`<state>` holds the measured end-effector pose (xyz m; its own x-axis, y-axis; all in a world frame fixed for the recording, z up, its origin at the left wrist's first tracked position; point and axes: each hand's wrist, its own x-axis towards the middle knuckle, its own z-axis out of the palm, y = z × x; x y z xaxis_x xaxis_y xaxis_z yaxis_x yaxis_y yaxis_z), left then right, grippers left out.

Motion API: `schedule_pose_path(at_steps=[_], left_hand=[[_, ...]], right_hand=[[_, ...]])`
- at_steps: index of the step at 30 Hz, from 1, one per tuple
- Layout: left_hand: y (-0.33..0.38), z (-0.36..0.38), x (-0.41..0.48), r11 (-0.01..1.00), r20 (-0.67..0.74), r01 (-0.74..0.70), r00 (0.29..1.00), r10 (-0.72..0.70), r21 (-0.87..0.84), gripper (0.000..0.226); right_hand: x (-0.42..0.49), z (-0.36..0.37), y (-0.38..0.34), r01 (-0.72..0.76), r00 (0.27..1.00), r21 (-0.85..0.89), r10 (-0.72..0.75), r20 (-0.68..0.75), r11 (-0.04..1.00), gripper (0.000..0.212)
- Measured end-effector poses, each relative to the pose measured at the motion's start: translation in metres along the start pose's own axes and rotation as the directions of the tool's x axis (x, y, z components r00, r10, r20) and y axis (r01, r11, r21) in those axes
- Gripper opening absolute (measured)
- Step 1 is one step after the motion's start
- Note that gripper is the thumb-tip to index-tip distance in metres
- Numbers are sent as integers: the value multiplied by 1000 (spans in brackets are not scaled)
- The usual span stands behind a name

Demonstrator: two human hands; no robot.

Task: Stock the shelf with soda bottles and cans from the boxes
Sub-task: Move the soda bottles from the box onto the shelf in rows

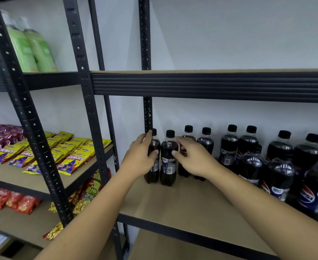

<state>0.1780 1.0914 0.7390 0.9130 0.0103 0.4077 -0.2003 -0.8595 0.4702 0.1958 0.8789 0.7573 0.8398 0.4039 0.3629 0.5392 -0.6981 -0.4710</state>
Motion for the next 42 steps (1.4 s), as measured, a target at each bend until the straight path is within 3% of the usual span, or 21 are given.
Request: schedule_pose_path(at_steps=[6,14,25,33,39,42], left_hand=[[26,4,-41,995,2,-81,997,81,63,68],[91,38,-122,981,232,-124,969,87,147,66],[194,131,-274,998,448,-24,894,-2,52,71],[231,204,-371,996,647,64,757,-86,58,68],[219,259,-424,997,783,77,619,-62,18,55],[192,307,-443,995,853,95,520,-40,-11,74]], right_hand=[[-52,-19,11,101,990,-62,-94,107,993,59],[-150,-43,49,129,965,-122,-96,245,984,63],[-355,-72,135,112,928,-32,-93,360,993,60],[-494,-52,182,-75,851,-11,70,520,997,56],[-573,5,199,-326,743,-49,288,604,944,53],[-589,43,201,-442,690,-94,405,601,892,53]])
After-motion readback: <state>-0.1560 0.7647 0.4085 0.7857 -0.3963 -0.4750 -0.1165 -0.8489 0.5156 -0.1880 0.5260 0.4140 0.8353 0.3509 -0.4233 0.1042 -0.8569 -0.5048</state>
